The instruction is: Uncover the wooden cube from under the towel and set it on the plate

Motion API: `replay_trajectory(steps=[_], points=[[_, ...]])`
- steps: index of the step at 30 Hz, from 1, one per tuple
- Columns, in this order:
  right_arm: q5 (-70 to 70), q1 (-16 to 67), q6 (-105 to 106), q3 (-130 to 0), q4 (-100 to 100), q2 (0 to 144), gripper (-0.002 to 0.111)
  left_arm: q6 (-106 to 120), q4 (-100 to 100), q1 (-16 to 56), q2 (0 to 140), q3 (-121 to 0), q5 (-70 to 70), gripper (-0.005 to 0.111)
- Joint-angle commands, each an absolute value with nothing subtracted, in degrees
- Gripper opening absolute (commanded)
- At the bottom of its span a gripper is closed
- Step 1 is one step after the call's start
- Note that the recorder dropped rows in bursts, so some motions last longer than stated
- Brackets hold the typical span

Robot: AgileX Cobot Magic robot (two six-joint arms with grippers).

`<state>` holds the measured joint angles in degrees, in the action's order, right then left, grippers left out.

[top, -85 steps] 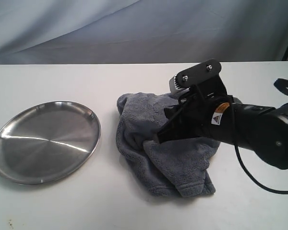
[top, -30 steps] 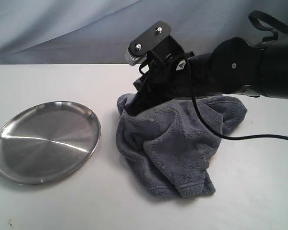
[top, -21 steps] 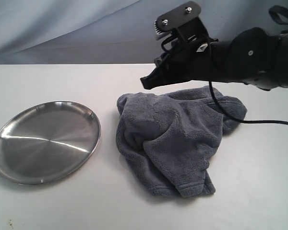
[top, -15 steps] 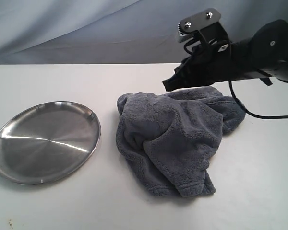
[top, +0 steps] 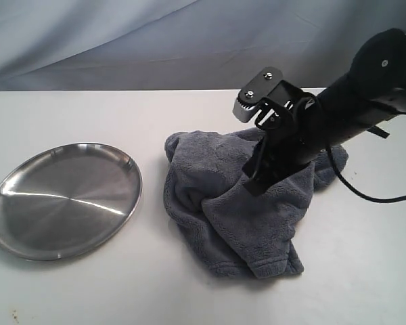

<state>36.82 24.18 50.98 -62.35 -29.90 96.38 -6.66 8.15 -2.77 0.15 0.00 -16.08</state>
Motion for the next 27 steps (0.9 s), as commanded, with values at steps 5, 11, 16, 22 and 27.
replay_trajectory(steps=[5,11,16,22,27], points=[[28.3,28.2,58.5,-62.7,-45.5,96.4,0.000,-7.0,8.2,-3.0,0.0,0.0,-15.3,0.000],[16.2,28.0,58.5,-62.7,-42.8,96.4,0.000,-6.8,8.2,-3.0,0.0,0.0,-15.3,0.000],[11.9,26.6,58.0,-62.6,-38.0,96.4,0.000,-6.8,8.2,-3.0,0.0,0.0,-15.3,0.000],[10.0,21.3,54.1,-60.6,-38.1,96.4,0.000,-7.0,8.2,-3.0,0.0,0.0,-15.3,0.000],[15.1,18.0,54.7,-59.0,-37.0,96.4,0.000,-7.0,8.2,-3.0,0.0,0.0,-15.3,0.000]])
